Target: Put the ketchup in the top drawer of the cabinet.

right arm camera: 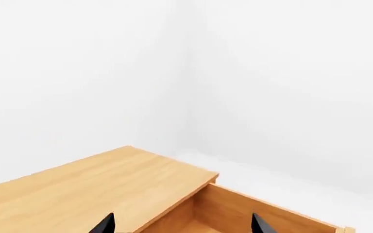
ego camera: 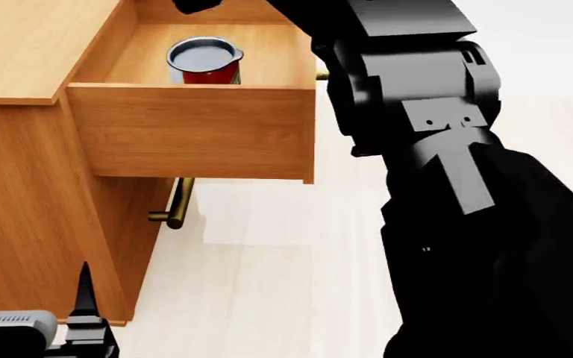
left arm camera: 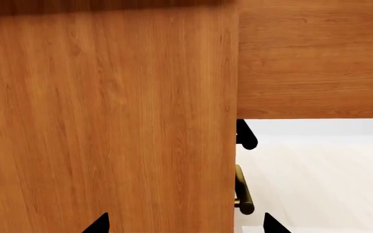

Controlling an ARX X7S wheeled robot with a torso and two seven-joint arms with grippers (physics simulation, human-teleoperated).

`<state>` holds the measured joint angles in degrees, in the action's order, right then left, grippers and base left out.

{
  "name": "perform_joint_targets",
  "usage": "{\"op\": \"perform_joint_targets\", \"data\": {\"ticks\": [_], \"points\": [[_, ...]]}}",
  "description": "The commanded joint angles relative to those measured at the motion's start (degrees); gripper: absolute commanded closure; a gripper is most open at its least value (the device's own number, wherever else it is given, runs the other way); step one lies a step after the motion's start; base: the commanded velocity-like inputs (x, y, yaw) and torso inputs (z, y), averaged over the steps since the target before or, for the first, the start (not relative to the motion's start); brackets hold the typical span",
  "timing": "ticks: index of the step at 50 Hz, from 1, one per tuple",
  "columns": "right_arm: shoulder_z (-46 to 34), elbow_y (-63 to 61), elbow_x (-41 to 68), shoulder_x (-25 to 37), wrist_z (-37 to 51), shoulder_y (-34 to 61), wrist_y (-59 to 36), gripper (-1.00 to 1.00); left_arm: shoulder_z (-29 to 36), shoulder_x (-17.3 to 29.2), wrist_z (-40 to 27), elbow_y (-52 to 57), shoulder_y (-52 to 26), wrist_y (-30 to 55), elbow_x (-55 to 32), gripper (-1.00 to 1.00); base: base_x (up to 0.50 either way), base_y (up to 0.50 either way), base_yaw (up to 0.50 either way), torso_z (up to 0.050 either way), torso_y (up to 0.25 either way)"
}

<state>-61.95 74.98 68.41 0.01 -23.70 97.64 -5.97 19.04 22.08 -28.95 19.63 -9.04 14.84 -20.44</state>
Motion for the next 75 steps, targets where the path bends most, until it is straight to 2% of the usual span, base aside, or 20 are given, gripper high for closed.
{"op": "perform_joint_targets", "data": {"ticks": [1, 5, 16, 21, 24, 26, 29, 40, 54, 62, 75], "points": [[10.76, 0.00, -7.67, 0.00, 0.65, 0.53, 2.67, -1.00, 0.26, 0.03, -0.04, 0.01, -0.17, -0.03, 0.01, -1.00, 0.00, 0.00, 0.00, 0.000, 0.000], [13.83, 0.00, -10.83, 0.01, 0.71, 0.62, 2.07, -1.00, 0.31, 0.06, -0.18, 0.13, -0.19, 0.16, -0.04, -1.00, 0.00, 0.00, 0.00, 0.000, 0.000], [32.40, -0.02, -26.77, 0.48, -0.29, 3.82, -0.86, -1.00, 0.23, 0.32, -0.35, 0.43, -0.24, 0.26, -0.19, -1.00, 0.00, 0.00, 0.00, 0.000, 0.000], [36.01, -0.12, -30.95, 1.51, -0.11, 5.49, -2.15, -1.00, 0.22, 0.38, -0.21, 0.21, -0.26, -0.12, -0.19, -1.00, 0.00, 0.00, 0.00, 0.000, 0.000], [36.03, -12.35, -29.72, 4.88, 4.11, 1.70, -7.28, -1.00, 0.39, 0.44, -0.23, 0.43, -0.26, -0.08, -0.11, -1.00, 0.00, 0.00, 0.00, 0.000, 0.000], [35.77, -28.13, -28.22, 8.84, 9.45, -3.80, -12.66, -1.00, 0.45, 0.60, -0.46, 1.34, -0.32, 0.30, -0.06, -1.00, 0.00, 0.00, 0.00, 0.000, 0.000], [36.14, -42.53, -26.19, 12.70, 14.37, -9.12, -16.82, -1.00, 0.42, 0.74, -0.71, 2.00, -0.33, 0.72, -0.15, -1.00, 0.00, 0.00, 0.00, 0.000, 0.000], [41.04, -74.24, -19.50, 21.76, 26.63, -21.10, -21.70, -1.00, 0.80, 1.59, -1.43, 5.79, -0.80, 1.97, 0.30, -1.00, 0.00, 0.00, 0.00, 0.000, 0.000], [46.59, -93.79, -13.34, 27.80, 34.81, -31.87, -22.36, -1.00, 1.32, 2.81, -2.03, 11.04, -0.94, 3.25, 0.65, -1.00, 0.00, 0.00, 0.00, 0.000, 0.000], [46.37, -103.41, -18.53, 30.80, 39.92, -38.40, -20.71, -1.00, 1.61, 2.97, -1.90, 11.68, -1.04, 3.19, 0.66, -1.00, 0.00, 0.00, 0.00, 0.000, 0.000], [48.74, -116.00, -18.93, 35.15, 45.87, -45.76, -20.46, -1.00, 1.49, 3.91, -3.09, 16.28, -0.83, 5.37, 0.15, -1.00, 0.00, 0.00, 0.00, 0.000, 0.000]]}}
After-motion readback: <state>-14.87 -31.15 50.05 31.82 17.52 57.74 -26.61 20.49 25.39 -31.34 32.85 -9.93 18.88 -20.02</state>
